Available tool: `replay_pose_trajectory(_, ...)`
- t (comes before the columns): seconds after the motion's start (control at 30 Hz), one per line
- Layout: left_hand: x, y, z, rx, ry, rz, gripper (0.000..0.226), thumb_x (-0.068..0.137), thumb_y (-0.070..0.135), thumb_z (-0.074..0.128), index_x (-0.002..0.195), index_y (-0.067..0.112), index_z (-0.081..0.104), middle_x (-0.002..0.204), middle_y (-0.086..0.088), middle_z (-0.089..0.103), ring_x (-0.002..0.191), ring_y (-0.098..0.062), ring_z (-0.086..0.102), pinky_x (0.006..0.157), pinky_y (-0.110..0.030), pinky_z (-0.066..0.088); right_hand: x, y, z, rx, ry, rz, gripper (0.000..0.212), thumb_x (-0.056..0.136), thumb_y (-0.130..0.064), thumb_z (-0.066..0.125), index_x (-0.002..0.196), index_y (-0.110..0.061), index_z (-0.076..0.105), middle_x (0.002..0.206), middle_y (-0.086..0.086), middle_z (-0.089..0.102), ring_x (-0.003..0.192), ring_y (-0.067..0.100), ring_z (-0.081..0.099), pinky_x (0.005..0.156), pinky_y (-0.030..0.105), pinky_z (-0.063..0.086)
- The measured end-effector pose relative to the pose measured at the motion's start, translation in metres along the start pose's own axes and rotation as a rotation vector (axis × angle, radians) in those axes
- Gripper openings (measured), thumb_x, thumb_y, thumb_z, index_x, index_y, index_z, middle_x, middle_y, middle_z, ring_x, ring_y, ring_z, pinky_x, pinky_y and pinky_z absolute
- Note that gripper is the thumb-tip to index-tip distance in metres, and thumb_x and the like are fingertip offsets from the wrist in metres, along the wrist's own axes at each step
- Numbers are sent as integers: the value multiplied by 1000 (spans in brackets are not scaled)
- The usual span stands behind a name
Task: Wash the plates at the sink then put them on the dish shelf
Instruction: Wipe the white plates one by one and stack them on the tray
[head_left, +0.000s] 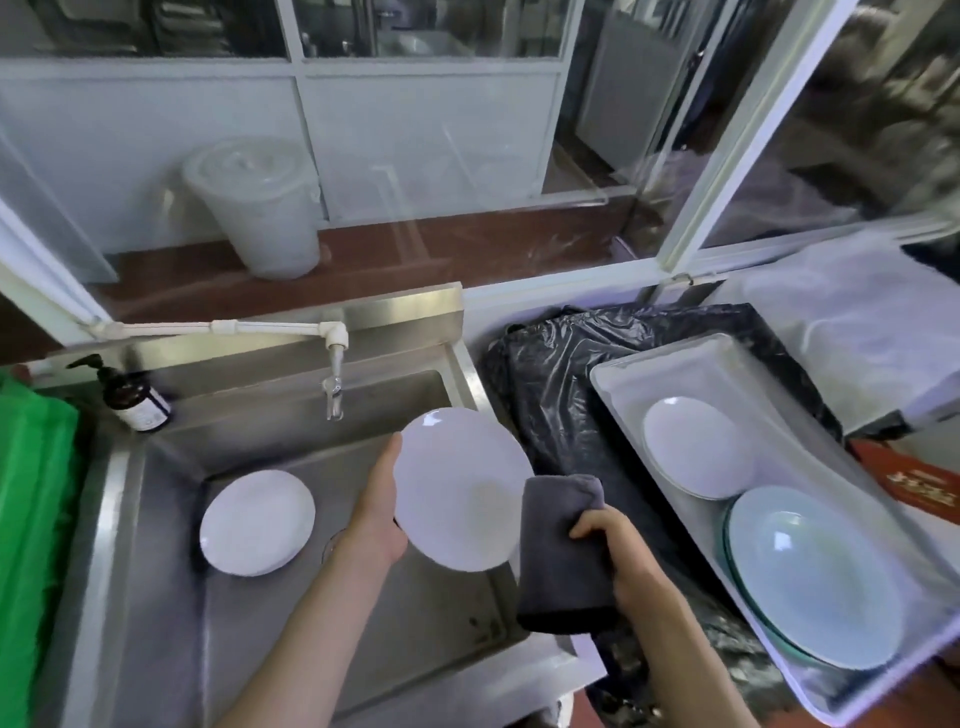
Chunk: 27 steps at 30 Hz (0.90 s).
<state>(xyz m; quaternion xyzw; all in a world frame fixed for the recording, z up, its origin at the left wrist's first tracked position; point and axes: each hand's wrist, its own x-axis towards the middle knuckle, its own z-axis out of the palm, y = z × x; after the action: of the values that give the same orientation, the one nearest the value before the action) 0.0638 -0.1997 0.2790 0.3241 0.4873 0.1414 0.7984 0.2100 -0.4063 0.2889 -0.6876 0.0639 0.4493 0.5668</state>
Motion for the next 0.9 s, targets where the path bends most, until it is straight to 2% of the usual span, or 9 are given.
replay_pose_trajectory(0.07, 7, -12, 28, 10, 1, -17, 45, 102, 60, 49, 120, 27, 74, 115, -8, 78, 107, -37, 70, 91, -50, 56, 8, -6, -25, 34, 1, 25, 26, 74, 5, 53, 78, -6, 75, 76, 15, 69, 68, 26, 67, 65, 32, 47)
replay_pose_trajectory(0.17, 21, -32, 70, 14, -22, -36, 50, 104, 62, 41, 123, 28, 73, 119, -11, 77, 113, -41, 68, 101, -58, 53, 23, -15, -69, 132, 10, 25, 30, 76, 10, 48, 76, -7, 73, 72, 12, 68, 62, 23, 67, 64, 32, 46)
replay_pose_trajectory(0.23, 33, -44, 98, 33, -30, -55, 50, 106, 60, 40, 125, 26, 71, 118, -12, 77, 114, -42, 67, 100, -58, 53, 32, -22, -97, 181, 58, 25, 24, 69, 2, 56, 84, -6, 73, 76, 12, 70, 71, 25, 68, 68, 32, 47)
replay_pose_trajectory(0.33, 48, -62, 141, 63, -30, -41, 35, 106, 41, 53, 124, 20, 72, 119, -16, 75, 113, -44, 67, 101, -62, 52, 52, -31, -138, 237, 125, 26, 25, 70, 2, 58, 91, -4, 72, 81, 10, 72, 88, 28, 66, 73, 34, 49)
replay_pose_trajectory(0.47, 70, -82, 199, 146, -43, -58, 30, 102, 36, 63, 125, 19, 73, 124, -16, 74, 116, -43, 67, 105, -67, 48, 79, -45, -188, 257, 156, 4, 31, 80, 13, 45, 82, -6, 69, 71, 5, 71, 86, 23, 65, 69, 31, 47)
replay_pose_trajectory(0.6, 99, -98, 251, 159, 39, -81, 29, 87, 28, 77, 109, 10, 78, 115, -14, 76, 102, -39, 73, 98, -55, 57, 102, -62, -229, 207, 168, -17, 36, 81, 15, 44, 95, -4, 70, 81, 11, 70, 84, 26, 66, 69, 32, 49)
replay_pose_trajectory(0.7, 115, -106, 293, 192, 87, -67, 19, 95, 29, 68, 85, 14, 74, 93, -8, 73, 79, -27, 67, 76, -34, 53, 122, -71, -256, 172, 202, -9, 33, 80, 13, 48, 99, -3, 70, 84, 15, 70, 87, 33, 66, 67, 33, 49)
replay_pose_trajectory(0.77, 122, -110, 319, 282, 89, -22, 24, 100, 36, 60, 90, 17, 70, 91, -4, 70, 82, -24, 64, 75, -34, 47, 137, -75, -272, 158, 228, -1, 31, 80, 11, 51, 100, -3, 70, 87, 17, 70, 86, 34, 67, 68, 34, 49)
replay_pose_trajectory(0.9, 137, -126, 355, 472, 43, 130, 24, 106, 37, 48, 124, 24, 57, 116, 3, 61, 103, -17, 57, 81, -36, 43, 162, -85, -298, 118, 266, 9, 30, 80, 8, 53, 105, 0, 66, 93, 18, 68, 85, 33, 65, 70, 35, 49)
